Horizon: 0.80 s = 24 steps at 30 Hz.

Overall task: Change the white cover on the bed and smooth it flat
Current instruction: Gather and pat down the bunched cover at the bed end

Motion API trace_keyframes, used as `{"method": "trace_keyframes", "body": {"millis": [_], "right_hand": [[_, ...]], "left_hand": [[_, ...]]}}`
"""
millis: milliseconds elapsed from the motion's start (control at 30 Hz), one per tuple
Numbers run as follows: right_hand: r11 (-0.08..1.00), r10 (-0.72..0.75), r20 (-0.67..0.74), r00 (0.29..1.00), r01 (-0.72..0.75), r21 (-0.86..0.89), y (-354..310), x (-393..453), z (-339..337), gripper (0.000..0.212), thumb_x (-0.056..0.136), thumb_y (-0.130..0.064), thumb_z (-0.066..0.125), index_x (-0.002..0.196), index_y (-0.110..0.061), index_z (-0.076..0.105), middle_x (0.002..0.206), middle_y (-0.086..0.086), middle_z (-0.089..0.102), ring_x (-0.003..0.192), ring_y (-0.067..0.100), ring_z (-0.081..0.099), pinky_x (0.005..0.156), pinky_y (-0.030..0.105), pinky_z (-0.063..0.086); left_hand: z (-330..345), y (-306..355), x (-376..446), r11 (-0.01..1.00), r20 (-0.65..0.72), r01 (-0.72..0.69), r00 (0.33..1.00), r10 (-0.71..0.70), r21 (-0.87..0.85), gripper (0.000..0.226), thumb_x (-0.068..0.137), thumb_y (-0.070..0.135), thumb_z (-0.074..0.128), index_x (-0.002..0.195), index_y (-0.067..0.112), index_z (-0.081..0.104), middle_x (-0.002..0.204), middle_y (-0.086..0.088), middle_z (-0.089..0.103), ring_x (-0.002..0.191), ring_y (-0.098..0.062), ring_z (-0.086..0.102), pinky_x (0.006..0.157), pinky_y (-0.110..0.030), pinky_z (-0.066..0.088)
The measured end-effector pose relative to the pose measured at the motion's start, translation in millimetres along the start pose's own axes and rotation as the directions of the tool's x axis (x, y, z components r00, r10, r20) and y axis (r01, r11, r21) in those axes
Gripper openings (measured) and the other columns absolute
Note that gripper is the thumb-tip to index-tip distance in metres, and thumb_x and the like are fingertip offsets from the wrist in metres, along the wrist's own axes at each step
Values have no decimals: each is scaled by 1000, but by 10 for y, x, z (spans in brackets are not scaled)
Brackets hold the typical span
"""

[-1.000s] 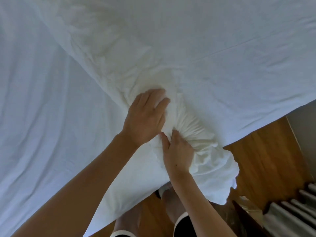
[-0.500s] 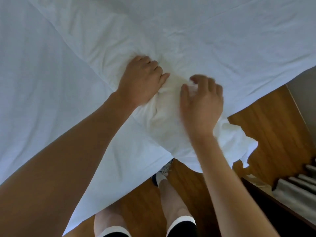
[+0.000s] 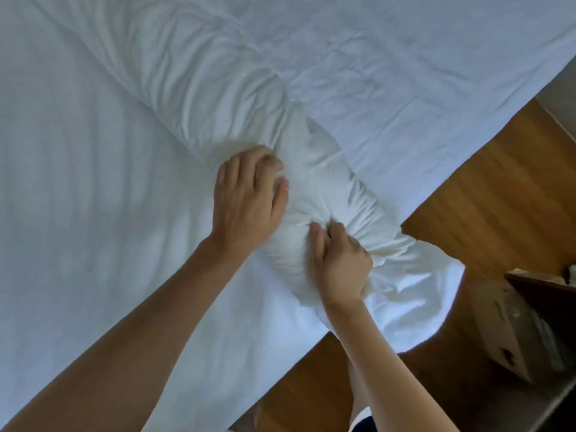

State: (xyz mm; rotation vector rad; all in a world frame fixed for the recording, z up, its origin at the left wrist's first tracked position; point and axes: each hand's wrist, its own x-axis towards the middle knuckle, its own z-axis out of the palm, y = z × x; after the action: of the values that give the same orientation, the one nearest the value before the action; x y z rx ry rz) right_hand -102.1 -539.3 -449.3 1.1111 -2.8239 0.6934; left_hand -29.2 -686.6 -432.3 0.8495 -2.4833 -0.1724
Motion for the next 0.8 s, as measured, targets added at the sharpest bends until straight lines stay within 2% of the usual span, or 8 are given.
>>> {"method": "trace_keyframes", "body": {"millis": [100,200,300,467,567,667,733,800], "right_hand": [[998,-60,-12,998,59,-13,-173,-234,-12,54,101,-44,40,58,-12,46,41,-1,42,34,15,44,40,19,23],[990,-131,-24,991,132,46,-163,-392,-23,54,100,-43,46,55,-12,43,41,-3,37,34,12,37,40,19,21],[972,-220,-6,975,220,81,-97,-461,-91,54,100,-41,48,55,-13,41,42,-4,36,35,12,34,39,20,22],[932,-335,-35,942,336,134,-244,-394,-295,49,98,-36,49,55,-13,42,47,-3,38,41,12,34,43,22,21],[973,-178,-102,979,190,129,-459,161,-233,26,92,-32,52,83,-9,61,75,3,62,67,22,55,58,30,39],[990,57,202,978,-81,113,-676,686,32,45,95,-43,45,127,-13,52,121,9,60,109,30,54,89,38,40],[986,151,373,915,-168,16,-662,760,226,53,97,-51,36,134,-15,46,129,12,56,118,34,49,98,42,35],[988,153,373,915,-152,-34,-564,715,305,57,97,-56,29,131,-14,48,126,14,58,116,35,51,98,43,36]], "left_hand": [[-50,12,237,988,59,-151,987,151,-3,33,90,25,55,116,6,63,130,-17,58,116,-34,53,98,-44,38],[53,-60,364,954,242,-301,925,293,-4,39,92,40,47,106,9,66,109,-12,66,109,-32,57,108,-47,33],[135,-121,226,949,231,-310,929,290,53,41,92,38,47,70,8,65,67,-10,62,66,-29,58,79,-37,47],[66,-127,-98,977,191,-83,981,45,196,57,93,37,42,40,16,51,36,-4,47,36,-22,49,47,-24,35],[-7,-162,-183,989,160,-23,987,0,144,55,94,35,42,44,14,55,39,-7,51,38,-25,51,47,-26,38],[-50,-64,-173,998,202,38,978,-49,57,41,87,22,44,49,13,56,44,-6,54,42,-27,52,50,-29,40],[-82,-9,-188,996,214,92,972,-94,18,24,78,12,48,55,12,57,50,-6,55,49,-27,54,57,-33,42],[-100,-17,-262,997,193,76,978,-73,-8,17,78,6,55,62,12,55,58,-6,53,59,-27,53,66,-37,42]]}}
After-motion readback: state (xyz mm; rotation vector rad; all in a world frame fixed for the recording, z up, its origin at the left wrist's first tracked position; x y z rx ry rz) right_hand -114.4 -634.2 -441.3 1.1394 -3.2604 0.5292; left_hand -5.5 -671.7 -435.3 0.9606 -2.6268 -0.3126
